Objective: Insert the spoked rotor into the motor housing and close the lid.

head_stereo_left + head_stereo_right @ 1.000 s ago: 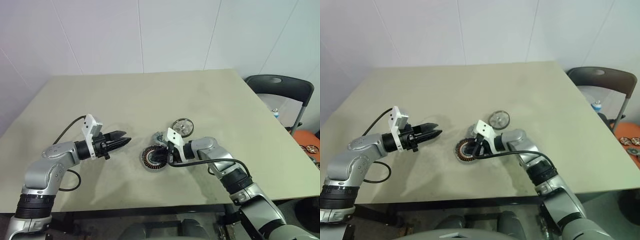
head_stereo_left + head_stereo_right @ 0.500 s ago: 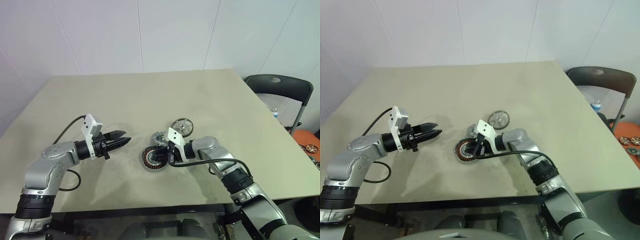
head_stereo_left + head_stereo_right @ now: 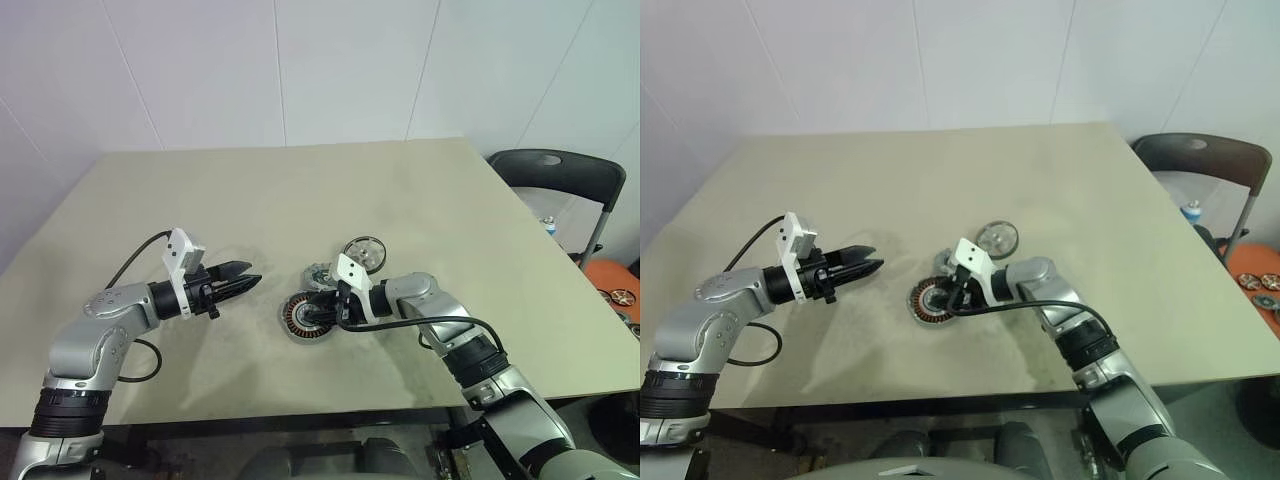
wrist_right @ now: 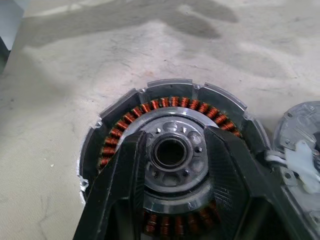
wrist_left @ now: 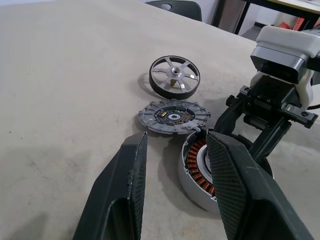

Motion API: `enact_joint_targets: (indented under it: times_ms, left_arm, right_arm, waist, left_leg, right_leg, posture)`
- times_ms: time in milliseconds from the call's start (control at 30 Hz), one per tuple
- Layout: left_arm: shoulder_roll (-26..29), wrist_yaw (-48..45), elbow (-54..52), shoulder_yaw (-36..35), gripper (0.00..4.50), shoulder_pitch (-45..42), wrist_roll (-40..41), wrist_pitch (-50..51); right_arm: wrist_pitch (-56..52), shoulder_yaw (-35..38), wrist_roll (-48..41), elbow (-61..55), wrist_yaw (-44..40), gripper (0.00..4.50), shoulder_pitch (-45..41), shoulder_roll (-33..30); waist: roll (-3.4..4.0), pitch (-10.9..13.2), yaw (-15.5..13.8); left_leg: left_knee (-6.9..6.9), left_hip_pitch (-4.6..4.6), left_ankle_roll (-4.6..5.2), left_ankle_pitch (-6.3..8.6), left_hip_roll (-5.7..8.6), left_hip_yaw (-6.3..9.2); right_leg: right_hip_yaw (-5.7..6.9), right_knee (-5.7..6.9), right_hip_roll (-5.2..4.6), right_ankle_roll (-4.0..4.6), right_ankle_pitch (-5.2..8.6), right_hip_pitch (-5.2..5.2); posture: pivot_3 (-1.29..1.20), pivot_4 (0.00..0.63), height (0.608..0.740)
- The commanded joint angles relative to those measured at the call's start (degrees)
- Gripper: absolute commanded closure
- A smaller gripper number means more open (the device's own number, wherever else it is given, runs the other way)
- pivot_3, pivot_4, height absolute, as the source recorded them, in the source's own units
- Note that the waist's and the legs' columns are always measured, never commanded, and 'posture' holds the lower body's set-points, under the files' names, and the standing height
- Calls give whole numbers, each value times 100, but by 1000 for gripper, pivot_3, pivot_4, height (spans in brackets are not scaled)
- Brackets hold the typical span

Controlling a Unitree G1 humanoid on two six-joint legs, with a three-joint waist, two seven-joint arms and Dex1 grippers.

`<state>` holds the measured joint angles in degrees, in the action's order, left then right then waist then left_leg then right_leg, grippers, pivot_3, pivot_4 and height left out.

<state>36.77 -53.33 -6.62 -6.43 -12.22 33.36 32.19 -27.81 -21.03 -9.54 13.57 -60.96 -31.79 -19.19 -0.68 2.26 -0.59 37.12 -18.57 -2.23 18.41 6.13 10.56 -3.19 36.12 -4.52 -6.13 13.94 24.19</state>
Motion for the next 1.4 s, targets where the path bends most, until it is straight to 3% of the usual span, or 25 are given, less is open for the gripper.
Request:
enact_joint_targets:
  times_ms: [33,200,400,500,533,667,833,1000,1133,1233,1333,1400]
  left_arm:
    - [7,6,-13,-110,2508,-149,8,-81]
    - [14,-6,-5,-111,2508,-143,0,-87]
    - [4,-6,18,-112,2508,-156,0,-84]
    - [-2,-1,28,-106,2508,-181,-2,-89]
    - [0,-2,27,-106,2508,-183,-2,-89]
    - [-1,11,12,-115,2508,-174,-2,-80]
    - [-39,62,-11,-107,2508,-180,-10,-70]
    - [-43,97,-55,-129,2508,-150,-2,-49]
    - [-35,129,-60,-154,2508,-126,11,-45]
    - [-56,157,-93,-153,2508,-92,21,-40]
    - [-68,154,-75,-142,2508,-76,22,-52]
    - [-73,146,-47,-133,2508,-91,23,-60]
  right_arm:
    - [-289,471,-336,-110,102,2582,-188,55]
    - [-999,1307,-1242,-371,108,2582,-489,208]
    - [-1049,1130,-1239,-710,-30,2582,-428,-52]
    - [-973,989,-1141,-777,4,3194,-315,-107]
    - [-986,1026,-1176,-752,12,3194,-315,-106]
    - [-952,990,-1128,-709,78,4257,-304,-146]
    - [-4,1410,-569,804,1264,4257,-884,204]
    - [-109,1724,-823,1091,877,4257,-1051,-113]
    - [-488,2500,-1228,1543,1072,4257,-1288,-375]
    - [-1292,3005,-1714,1544,879,3664,-1177,-797]
    - [-2404,3299,-2107,1441,891,2734,-963,-1104]
    - [-2726,3245,-2063,1417,1013,2734,-752,-1203]
  waist:
    - [0,0,-2]
    - [1,1,8]
    - [0,0,5]
    - [0,0,5]
    - [1,1,7]
    - [1,0,5]
    - [0,0,22]
    - [0,0,1]
    - [0,0,24]
    - [1,0,8]
    - [1,1,-3]
    - [1,0,15]
  left_leg:
    - [0,0,0,0,0,0]
    - [-1,-1,0,0,0,1]
    - [-4,-1,3,1,-1,-1]
    - [-2,-2,3,2,-2,-3]
    - [-2,-2,3,2,-1,-3]
    - [0,-1,2,1,-2,-6]
    - [0,2,1,0,-3,-14]
    - [-2,-1,-19,-11,-3,-13]
    - [-3,-3,-18,-11,-3,-17]
    - [-2,-3,-10,-6,-3,-20]
    - [-5,-3,7,4,-4,-18]
    - [-6,-3,9,4,-6,-20]
  right_leg:
    - [0,0,0,0,0,0]
    - [0,0,0,1,-1,1]
    - [0,-1,0,2,-1,3]
    - [-1,-1,0,2,-1,3]
    - [-1,-1,0,2,-1,3]
    - [-2,0,-1,3,-2,4]
    - [-3,1,-1,9,-7,4]
    - [-2,-1,-1,15,-11,6]
    - [-4,-4,-4,15,-11,8]
    - [-5,-4,-4,15,-11,8]
    - [-5,-5,-4,15,-11,8]
    - [-5,-5,-4,15,-11,8]
  posture:
    - [0,0,740]
    - [0,0,740]
    - [0,0,740]
    - [0,0,740]
    - [0,0,740]
    - [0,0,740]
    - [0,0,740]
    - [0,0,740]
    - [0,0,740]
    - [0,0,740]
    - [0,0,740]
    - [0,0,740]
